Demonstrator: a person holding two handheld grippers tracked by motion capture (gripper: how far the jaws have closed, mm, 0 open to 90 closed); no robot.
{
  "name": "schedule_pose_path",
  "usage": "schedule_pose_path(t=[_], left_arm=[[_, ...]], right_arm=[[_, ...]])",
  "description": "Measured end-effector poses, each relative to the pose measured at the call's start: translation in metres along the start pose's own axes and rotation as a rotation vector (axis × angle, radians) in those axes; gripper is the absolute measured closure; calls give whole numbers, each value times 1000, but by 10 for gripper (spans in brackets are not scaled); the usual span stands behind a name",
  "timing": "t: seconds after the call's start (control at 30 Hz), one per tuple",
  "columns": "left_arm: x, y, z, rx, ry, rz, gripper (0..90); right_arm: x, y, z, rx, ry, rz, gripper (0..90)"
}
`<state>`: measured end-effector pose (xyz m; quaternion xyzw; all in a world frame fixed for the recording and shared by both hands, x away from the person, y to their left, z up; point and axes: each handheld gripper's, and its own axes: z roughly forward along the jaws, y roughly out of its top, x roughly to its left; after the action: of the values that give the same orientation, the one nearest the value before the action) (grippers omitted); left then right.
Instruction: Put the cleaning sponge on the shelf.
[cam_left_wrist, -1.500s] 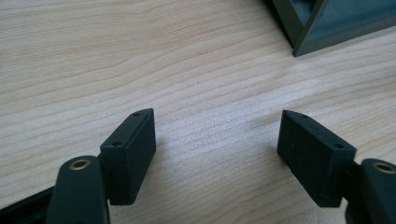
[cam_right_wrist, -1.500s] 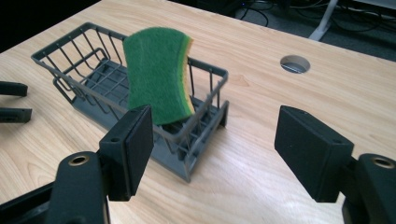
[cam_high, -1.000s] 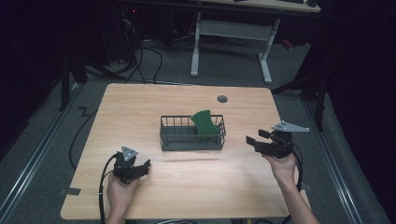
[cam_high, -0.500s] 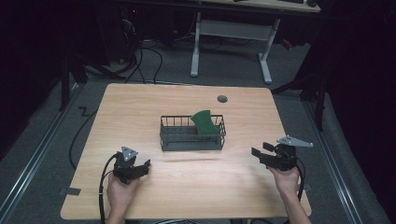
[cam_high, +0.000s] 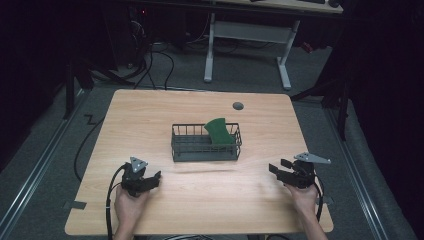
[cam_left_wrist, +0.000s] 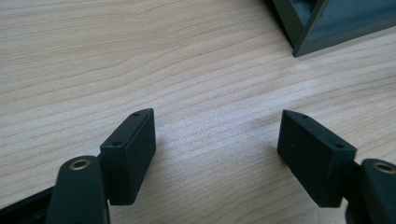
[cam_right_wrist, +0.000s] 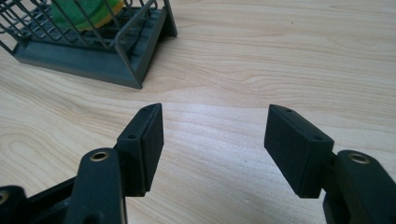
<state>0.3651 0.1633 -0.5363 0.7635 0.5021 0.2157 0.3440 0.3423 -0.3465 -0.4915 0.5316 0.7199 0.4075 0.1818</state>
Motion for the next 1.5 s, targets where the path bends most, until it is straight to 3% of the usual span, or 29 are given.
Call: schedule_pose_path(t=[0.6, 1.03, 1.27, 1.5], left_arm=[[0, 0, 0, 0, 2, 1, 281], [0, 0, 0, 0, 2, 1, 281], [0, 0, 0, 0, 2, 1, 281], [0, 0, 0, 0, 4, 0, 280]], right_arm=[[-7, -23, 16, 56, -78, 2, 373], [-6, -31, 21, 69, -145, -38, 354], [0, -31, 24, 97, -182, -96, 324], [0, -31, 24, 100, -180, -95, 313]])
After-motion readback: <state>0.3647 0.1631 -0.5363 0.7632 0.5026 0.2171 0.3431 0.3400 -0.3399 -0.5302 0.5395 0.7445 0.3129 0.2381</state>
